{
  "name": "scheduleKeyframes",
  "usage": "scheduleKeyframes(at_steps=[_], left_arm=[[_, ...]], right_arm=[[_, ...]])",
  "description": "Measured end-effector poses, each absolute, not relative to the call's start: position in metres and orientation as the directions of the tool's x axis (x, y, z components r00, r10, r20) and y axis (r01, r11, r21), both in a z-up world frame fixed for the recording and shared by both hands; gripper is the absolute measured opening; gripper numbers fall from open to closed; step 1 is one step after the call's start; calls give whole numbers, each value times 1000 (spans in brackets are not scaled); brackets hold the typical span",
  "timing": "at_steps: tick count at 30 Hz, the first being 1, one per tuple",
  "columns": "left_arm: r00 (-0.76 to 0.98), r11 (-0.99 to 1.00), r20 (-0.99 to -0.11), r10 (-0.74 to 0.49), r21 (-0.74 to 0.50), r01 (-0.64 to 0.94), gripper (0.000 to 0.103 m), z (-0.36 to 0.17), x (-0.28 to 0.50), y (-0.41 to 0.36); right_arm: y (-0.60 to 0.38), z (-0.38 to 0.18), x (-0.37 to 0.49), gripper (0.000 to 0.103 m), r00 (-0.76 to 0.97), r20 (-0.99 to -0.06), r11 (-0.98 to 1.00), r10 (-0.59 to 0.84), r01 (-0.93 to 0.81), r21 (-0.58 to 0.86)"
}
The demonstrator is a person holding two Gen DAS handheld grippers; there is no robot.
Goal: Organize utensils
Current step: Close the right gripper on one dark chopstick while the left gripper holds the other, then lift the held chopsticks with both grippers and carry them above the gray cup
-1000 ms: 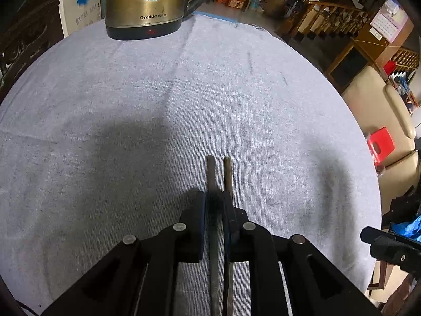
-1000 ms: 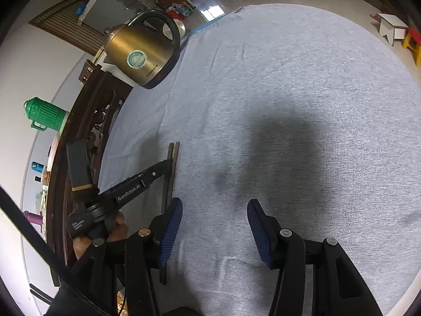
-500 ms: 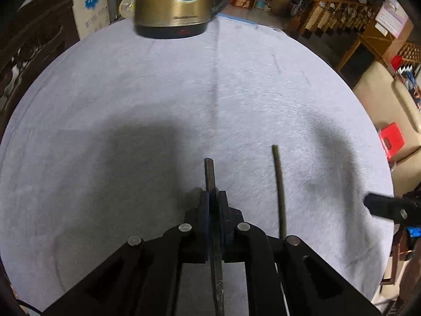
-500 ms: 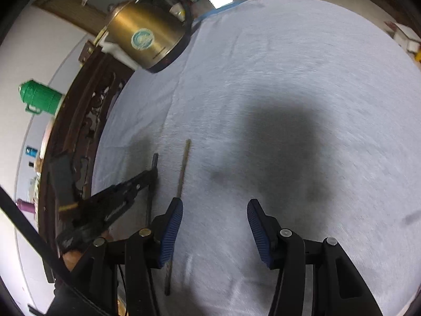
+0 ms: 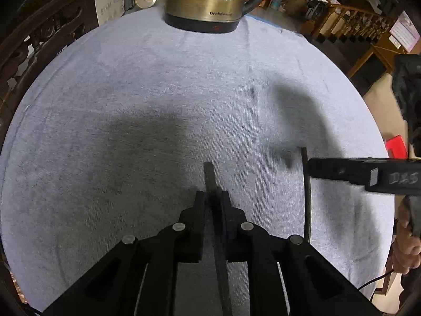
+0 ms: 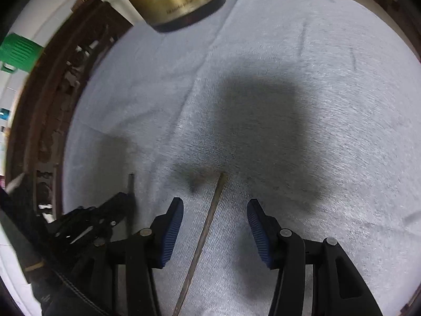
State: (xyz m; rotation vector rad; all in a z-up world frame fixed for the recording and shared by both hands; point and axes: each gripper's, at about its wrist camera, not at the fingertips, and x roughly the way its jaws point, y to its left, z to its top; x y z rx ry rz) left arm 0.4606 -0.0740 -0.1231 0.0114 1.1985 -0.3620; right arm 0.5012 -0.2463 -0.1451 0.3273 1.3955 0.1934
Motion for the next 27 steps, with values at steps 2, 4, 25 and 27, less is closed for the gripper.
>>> scheduleKeyframes(at_steps=[2,4,25,27], left_arm=[[316,942,-911,-265,-175,285,10,-122,464,-71],[321,943,-911,-259,-166,289,10,-121,467,-72],[624,956,-728,-285,-171,237,5,-23,393,-26],[669,956,-685,-289,-169,240,5,-3,371,-21]], right_arm=[[-238,-147,504,45,163,-942,952,294,43,305],[-227,-147,504,35,171,-958,972,228,9,233],[-314,-77,399,7,571,-787,931,233,103,351],[-325,-60,376,7,641,-741,926,203,119,357]])
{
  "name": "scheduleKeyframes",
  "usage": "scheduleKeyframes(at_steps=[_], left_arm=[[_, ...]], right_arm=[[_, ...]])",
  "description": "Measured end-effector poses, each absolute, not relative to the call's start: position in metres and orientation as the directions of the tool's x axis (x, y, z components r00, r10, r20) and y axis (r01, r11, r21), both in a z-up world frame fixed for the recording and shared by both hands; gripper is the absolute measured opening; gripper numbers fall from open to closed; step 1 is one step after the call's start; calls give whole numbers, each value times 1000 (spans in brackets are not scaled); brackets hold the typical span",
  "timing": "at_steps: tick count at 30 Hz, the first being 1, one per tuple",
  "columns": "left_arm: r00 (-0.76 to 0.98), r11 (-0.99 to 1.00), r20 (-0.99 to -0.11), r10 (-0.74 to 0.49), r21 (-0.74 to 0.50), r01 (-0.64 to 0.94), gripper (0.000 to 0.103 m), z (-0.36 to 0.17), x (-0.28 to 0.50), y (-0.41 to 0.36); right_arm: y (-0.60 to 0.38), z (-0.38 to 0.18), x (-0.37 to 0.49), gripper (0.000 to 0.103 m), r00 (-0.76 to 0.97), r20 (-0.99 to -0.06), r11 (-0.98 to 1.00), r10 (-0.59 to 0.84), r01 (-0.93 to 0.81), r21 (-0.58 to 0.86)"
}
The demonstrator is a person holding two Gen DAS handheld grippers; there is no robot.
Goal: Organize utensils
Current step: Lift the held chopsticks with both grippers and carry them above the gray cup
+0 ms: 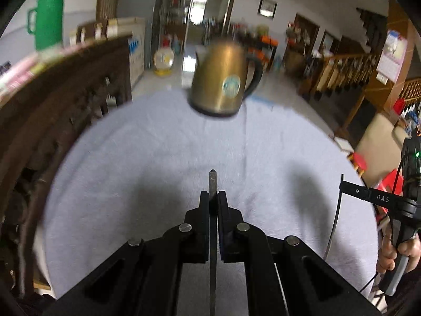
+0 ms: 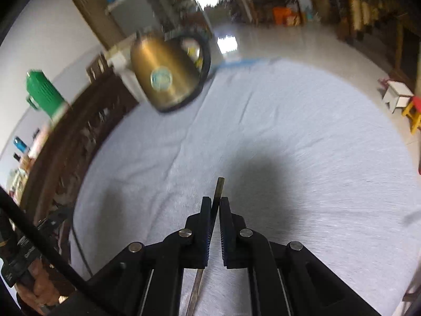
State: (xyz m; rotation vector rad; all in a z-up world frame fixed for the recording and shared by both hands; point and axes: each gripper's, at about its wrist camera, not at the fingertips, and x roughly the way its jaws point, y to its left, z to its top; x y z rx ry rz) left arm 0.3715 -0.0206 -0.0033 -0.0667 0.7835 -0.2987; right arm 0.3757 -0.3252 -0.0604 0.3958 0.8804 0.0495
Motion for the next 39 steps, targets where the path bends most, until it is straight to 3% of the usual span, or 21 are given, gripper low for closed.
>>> scheduleKeyframes(at_steps=[8,15,20,23,25,30,39], left_arm=[[785,948,-532,-319,-181,263,5,60,300,-1],[821,937,-451,-350,-189,295,5,92,244,6],[827,938,-443,-346,-172,300,5,95,225,6],[817,936,-457,-351,-181,302,5,89,226,5],[815,937,-461,-350,-180,300,5,86,228,3],[819,940,-461,-342,-160,302,5,82,231,-1],[833,938,-433,-345,-133,319,5,82,230,-4]], right_arm=[[-361,-11,298,6,793,-603,894,85,207,398],[-369,26,228,6,852,-524,894,6,231,385],[-385,12,225,7,772,-632,862,62,278,424],[-405,-26,246,22,663,-733,807,149,347,478],[-418,-51,262,22,601,-781,768,170,416,487],[-432,-97,320,22,444,-880,760,170,509,404],[-437,-147,387,23,200,-971,744,128,628,228]])
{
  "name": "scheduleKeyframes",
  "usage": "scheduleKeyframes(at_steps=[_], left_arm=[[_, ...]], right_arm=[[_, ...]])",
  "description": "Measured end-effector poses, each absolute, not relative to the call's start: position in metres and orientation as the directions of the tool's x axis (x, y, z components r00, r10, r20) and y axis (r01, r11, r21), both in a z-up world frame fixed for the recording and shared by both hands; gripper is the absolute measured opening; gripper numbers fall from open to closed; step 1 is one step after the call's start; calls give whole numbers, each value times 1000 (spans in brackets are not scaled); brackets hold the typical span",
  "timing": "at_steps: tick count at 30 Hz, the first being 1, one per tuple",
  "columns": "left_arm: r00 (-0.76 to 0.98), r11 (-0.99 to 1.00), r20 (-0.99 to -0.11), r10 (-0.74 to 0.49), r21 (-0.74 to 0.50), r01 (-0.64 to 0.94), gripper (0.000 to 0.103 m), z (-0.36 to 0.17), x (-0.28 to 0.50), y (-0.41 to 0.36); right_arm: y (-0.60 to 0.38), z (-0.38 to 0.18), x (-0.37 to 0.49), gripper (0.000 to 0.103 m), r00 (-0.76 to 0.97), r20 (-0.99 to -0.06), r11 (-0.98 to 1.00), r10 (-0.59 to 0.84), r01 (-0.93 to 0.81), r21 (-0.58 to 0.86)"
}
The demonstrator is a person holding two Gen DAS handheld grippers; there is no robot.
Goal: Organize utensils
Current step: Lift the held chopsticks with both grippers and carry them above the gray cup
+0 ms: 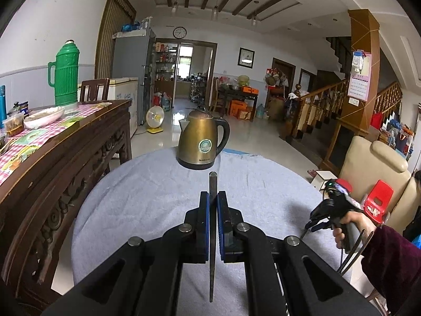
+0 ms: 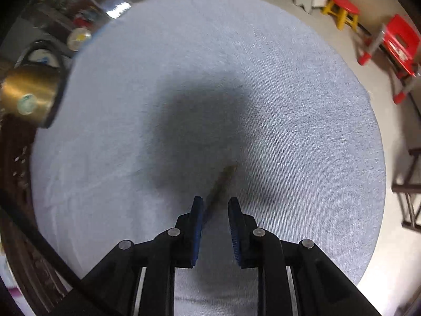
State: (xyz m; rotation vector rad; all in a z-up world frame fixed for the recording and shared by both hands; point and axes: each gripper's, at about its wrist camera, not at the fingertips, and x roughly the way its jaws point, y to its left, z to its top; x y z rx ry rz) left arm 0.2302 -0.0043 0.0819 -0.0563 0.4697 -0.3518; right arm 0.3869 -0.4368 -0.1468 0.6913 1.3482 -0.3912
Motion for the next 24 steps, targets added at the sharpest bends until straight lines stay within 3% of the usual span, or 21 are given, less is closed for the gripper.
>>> scheduleKeyframes(at_steps=[5,10,17,24], left_arm=[[829,935,-433,-353,-146,322,5,80,233,-1],[829,938,-440,-346,-159,307,5,80,235,3],[838,943,-432,-334,-143,302,5,87,221,4],[850,942,-405,-337,-152,301,5,100,204,8]], right_arm=[[-433,-147,401,23,162,-985,751,52,644,145],[-415,-147,405,12,139,-989,799,-49,599,44],[-411,-129,367,6,330,-944,801,2,564,199],[-411,-75,296,6,561,-827,802,-10,499,329]])
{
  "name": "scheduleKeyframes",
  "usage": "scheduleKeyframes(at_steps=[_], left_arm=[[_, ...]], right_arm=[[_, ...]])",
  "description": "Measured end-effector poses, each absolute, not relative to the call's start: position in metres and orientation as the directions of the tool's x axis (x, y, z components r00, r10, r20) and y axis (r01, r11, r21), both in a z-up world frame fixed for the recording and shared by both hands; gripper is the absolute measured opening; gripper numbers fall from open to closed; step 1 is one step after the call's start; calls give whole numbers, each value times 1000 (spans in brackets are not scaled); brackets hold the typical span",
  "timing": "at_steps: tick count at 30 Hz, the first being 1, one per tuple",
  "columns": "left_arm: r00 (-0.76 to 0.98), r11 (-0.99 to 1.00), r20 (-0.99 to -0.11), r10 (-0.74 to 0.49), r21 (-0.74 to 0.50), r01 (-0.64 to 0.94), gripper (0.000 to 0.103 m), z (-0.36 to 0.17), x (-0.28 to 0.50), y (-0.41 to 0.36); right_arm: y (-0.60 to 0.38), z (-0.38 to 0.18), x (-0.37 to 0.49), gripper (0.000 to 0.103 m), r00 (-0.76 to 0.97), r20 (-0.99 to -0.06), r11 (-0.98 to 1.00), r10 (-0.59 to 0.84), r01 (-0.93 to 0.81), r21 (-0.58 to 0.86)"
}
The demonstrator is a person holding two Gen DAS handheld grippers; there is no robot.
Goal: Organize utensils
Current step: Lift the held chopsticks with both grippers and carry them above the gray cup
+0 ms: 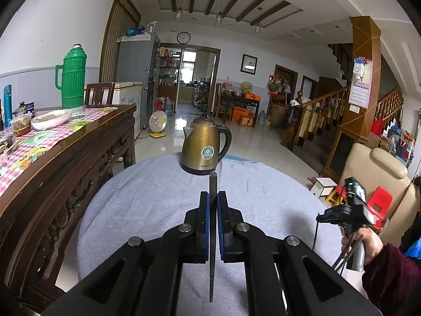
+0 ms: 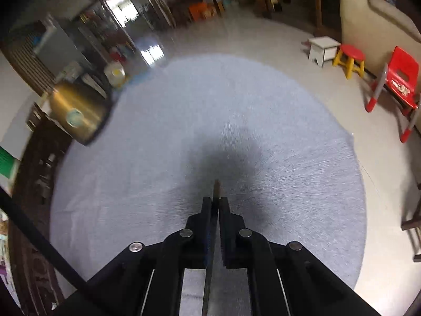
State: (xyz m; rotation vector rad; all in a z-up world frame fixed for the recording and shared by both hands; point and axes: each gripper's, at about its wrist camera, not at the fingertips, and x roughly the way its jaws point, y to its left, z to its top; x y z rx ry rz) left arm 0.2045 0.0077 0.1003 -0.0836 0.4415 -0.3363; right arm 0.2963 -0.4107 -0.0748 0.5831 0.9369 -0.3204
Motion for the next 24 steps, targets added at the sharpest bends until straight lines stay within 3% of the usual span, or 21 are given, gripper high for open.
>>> scheduleKeyframes(at_steps=[9,24], left_arm=[[856,930,-364,-368,-152,335,5,119,179,6],[814,874,-323,-483,-230,428,6,139,162,3]], right_arm=[[-396,2,232,6,749,-658,805,-82,439,400],[-365,98,145,6,893,-434,850,-118,316,420]])
